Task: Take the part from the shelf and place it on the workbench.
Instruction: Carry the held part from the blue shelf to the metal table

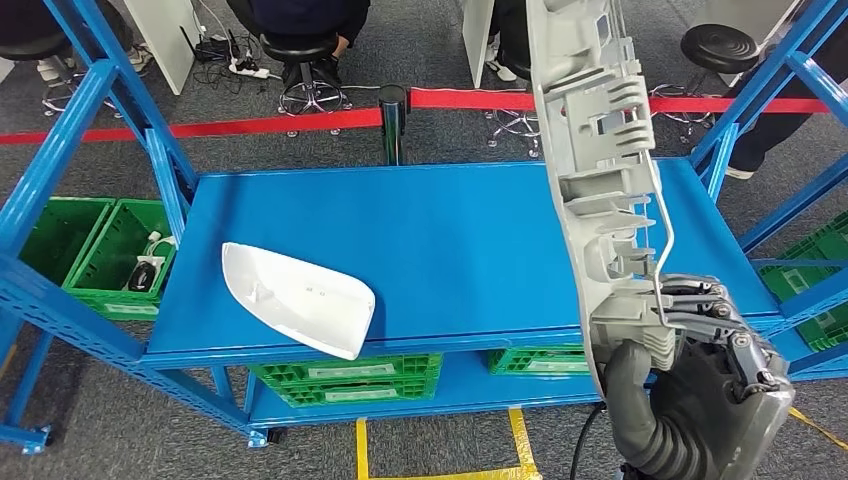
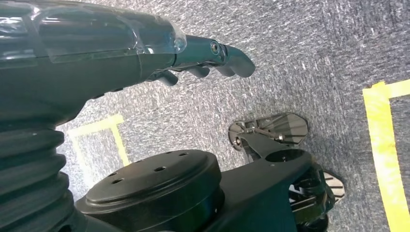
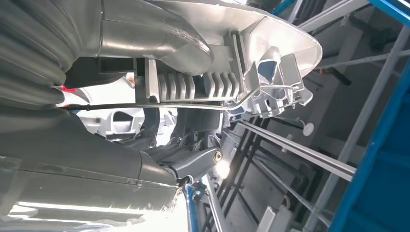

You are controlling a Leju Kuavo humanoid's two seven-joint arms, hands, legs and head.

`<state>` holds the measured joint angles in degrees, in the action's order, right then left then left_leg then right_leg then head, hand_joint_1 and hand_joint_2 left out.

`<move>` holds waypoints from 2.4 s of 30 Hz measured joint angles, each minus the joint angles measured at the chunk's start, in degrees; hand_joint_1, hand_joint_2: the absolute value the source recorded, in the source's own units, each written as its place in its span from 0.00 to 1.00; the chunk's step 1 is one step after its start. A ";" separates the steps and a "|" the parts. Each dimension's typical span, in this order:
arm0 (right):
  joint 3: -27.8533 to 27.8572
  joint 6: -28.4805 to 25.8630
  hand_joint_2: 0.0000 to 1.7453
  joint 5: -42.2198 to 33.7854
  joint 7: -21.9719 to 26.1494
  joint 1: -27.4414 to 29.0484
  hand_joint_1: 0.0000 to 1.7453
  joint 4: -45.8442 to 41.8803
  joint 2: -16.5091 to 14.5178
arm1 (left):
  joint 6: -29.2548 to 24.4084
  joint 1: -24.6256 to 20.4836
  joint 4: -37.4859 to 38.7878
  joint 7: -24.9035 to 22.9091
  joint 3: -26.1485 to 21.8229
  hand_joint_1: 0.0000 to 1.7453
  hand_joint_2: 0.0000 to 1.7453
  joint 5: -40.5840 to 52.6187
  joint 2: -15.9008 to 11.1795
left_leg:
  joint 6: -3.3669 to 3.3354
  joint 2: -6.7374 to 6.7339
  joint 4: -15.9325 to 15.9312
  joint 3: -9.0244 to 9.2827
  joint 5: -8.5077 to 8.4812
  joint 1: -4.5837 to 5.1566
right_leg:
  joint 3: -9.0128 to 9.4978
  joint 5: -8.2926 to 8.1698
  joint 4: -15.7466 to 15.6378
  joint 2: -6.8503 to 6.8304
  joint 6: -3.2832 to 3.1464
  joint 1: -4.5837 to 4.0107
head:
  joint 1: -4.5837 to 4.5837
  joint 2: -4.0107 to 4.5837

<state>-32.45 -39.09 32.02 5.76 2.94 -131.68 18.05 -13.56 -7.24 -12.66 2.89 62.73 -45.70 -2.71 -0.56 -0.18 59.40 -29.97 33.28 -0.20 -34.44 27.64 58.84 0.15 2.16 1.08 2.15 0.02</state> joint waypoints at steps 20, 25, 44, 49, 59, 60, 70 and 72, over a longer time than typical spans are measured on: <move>-1.06 29.62 1.00 -54.64 13.77 -3.37 1.00 0.32 0.06 | 0.93 0.00 0.00 -0.49 0.00 0.00 1.00 0.43 0.58 | 0.01 0.03 0.00 0.00 0.01 -0.05 | 0.00 0.01 0.00 -0.01 -0.01 -0.02 | -0.04 0.00; -0.71 35.91 1.00 -63.06 16.47 -3.99 1.00 0.70 0.07 | 0.96 0.00 0.00 -0.68 0.00 0.00 1.00 0.63 0.58 | 0.01 0.01 0.00 0.00 0.01 -0.04 | 0.00 0.01 -0.01 0.00 -0.01 -0.02 | -0.02 0.00; -0.14 41.51 1.00 -69.24 18.22 -4.10 1.00 2.59 0.04 | 0.99 0.00 0.00 -0.79 0.00 0.00 1.00 0.94 0.58 | 0.02 0.02 0.00 -0.01 0.02 -0.05 | 0.00 0.01 -0.01 0.00 -0.01 -0.03 | -0.06 0.00; -0.14 41.96 1.00 -69.26 18.22 -4.12 1.00 2.67 -0.09 | 0.99 0.00 0.00 -0.60 0.00 0.00 1.00 1.01 0.58 | 0.02 0.02 0.00 0.00 0.02 -0.05 | 0.00 0.00 -0.01 0.00 -0.01 -0.03 | -0.05 0.00; -0.16 42.76 1.00 -69.79 18.07 -4.45 1.00 3.51 -0.71 | 0.99 0.00 0.00 -0.93 0.00 0.00 1.00 1.12 0.44 | -0.42 0.07 0.05 -0.07 -0.09 0.54 | 0.03 -0.42 -0.42 -0.01 0.63 0.51 | -0.24 0.00; -0.16 42.76 1.00 -69.81 18.06 -4.49 1.00 3.53 -0.74 | 0.99 -0.01 0.00 -0.95 0.00 0.00 1.00 1.12 0.44 | -0.70 0.05 -0.16 0.03 -0.28 0.45 | -0.04 -0.38 -0.46 -0.01 0.80 0.56 | -0.27 0.00; -0.15 42.93 1.00 -69.91 18.03 -4.83 1.00 3.86 -0.76 | 0.99 0.00 0.00 -1.14 0.00 0.00 1.00 1.18 0.49 | -1.39 0.09 -0.82 0.98 -0.69 0.81 | -3.55 1.55 8.35 0.05 -0.83 0.01 | 0.91 0.00; -0.13 42.97 1.00 -70.03 18.02 -4.89 1.00 3.90 -0.76 | 0.97 -0.06 -0.01 -1.26 0.00 0.00 1.00 1.17 0.68 | -0.91 0.15 -0.80 0.92 -0.50 0.79 | -0.99 -0.48 3.04 0.08 -1.97 -0.58 | 0.63 0.00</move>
<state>-32.58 3.88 -38.01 23.78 -1.95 -127.79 17.29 -12.59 -7.31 -12.67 1.63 62.73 -44.53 -2.03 -1.48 -0.03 58.61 -29.05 32.78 0.60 -35.43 27.16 61.87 0.23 0.20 0.50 2.78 0.02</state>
